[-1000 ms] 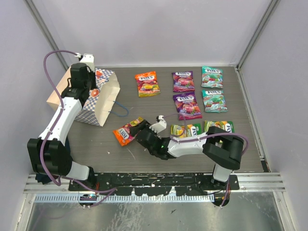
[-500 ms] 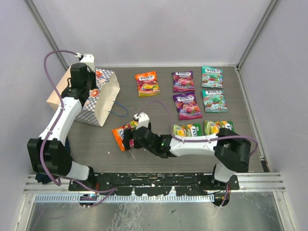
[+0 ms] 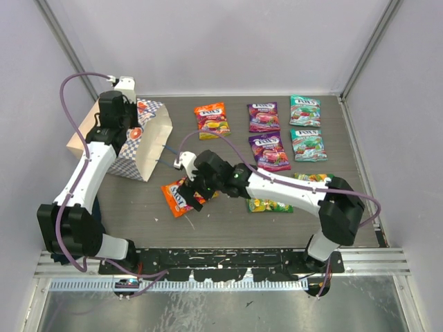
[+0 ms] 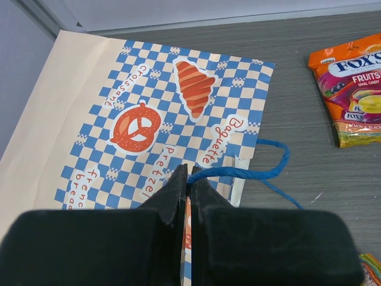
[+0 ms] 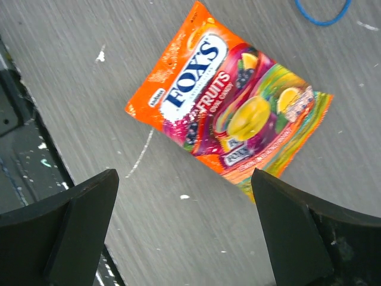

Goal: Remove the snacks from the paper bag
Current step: Place the snack at the center of the board, then adjust the snack at the center of the board.

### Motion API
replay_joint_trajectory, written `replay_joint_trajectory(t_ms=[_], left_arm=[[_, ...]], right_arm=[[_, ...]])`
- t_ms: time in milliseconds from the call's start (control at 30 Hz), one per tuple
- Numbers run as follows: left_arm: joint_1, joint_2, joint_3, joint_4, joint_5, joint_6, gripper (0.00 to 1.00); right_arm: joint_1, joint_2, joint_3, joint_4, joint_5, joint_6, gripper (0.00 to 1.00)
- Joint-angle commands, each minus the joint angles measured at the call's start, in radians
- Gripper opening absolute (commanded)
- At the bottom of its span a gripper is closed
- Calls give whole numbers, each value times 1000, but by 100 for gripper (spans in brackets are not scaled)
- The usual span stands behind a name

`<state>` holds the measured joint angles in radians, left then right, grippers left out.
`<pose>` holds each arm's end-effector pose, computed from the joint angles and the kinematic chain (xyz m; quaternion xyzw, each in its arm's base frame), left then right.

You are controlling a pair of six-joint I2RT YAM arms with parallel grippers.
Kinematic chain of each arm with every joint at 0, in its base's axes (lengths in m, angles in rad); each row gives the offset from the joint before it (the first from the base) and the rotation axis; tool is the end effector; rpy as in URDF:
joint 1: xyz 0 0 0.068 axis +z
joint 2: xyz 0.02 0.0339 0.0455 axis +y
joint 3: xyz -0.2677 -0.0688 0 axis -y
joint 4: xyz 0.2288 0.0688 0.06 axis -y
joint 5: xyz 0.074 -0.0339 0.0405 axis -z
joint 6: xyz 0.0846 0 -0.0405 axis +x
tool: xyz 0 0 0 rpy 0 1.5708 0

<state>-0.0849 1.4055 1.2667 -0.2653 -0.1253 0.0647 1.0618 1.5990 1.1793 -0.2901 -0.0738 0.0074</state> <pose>0.3557 -0.0197 0.3432 0.0279 0.8332 0.0467 0.5502 0.1802 0.3358 0.2394 -0.4702 0.7771 0.2413 0.3418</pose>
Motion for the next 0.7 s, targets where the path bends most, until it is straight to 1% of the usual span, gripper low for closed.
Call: replay_joint_trajectory(t_ms=[0, 133, 233, 467, 567, 667], left_arm=[[5, -38, 2, 58, 21, 3, 0], [5, -37, 2, 58, 26, 4, 0], [5, -37, 2, 57, 24, 7, 0], [5, -36, 2, 55, 28, 9, 0], [5, -32, 3, 55, 29, 9, 0], [6, -28, 6, 55, 29, 9, 0]], right_arm=[[-31, 98, 165, -226, -55, -189, 100], [-46, 210, 284, -332, 17, -246, 100], [-46, 305, 373, -406, 34, -287, 100], [-43, 435, 521, -421, 52, -341, 100], [-20, 490, 584, -425, 124, -367, 100], [-6, 510, 594, -404, 123, -388, 100]])
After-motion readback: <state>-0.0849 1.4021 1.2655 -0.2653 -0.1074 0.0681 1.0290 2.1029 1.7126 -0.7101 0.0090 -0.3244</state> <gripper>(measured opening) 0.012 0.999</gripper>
